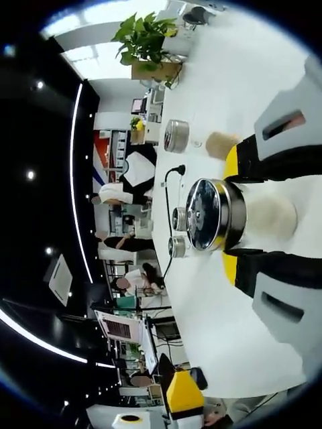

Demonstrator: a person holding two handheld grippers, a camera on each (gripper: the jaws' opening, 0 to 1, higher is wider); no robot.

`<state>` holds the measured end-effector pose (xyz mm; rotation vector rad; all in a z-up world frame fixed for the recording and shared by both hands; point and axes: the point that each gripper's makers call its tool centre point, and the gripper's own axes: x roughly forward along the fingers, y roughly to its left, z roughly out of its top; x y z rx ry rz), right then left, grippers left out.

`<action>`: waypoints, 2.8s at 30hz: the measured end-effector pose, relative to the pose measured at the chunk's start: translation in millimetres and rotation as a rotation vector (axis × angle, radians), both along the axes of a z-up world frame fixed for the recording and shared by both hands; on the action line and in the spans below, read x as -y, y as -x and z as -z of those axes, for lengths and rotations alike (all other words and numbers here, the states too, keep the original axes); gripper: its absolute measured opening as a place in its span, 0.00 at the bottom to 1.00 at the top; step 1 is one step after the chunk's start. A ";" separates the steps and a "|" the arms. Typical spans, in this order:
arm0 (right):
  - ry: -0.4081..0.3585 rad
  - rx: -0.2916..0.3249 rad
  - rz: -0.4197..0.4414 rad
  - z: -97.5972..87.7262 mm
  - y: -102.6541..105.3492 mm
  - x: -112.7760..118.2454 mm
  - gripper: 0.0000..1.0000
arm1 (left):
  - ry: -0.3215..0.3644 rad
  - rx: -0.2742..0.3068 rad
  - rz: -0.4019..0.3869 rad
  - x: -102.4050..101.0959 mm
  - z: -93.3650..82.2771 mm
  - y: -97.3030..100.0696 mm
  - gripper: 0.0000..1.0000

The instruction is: Rotate the seasoning bottle until the label or dispensing opening points toward the visible target arrow and the bottle remains upright within the marked orientation range

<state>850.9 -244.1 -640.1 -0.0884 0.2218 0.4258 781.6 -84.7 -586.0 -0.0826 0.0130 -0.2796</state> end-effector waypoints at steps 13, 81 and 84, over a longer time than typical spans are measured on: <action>0.002 0.004 -0.036 -0.1 1.5 -0.5 0.37 | -0.021 0.020 0.011 0.2 -4.4 -0.6 1.00; 0.013 -0.119 -0.545 9.2 10.2 -10.6 0.36 | -0.033 0.016 0.113 20.7 -3.2 -0.3 1.00; 0.022 -0.119 -0.575 9.8 10.0 -11.7 0.36 | -0.021 0.011 0.117 20.4 -1.7 -0.5 1.00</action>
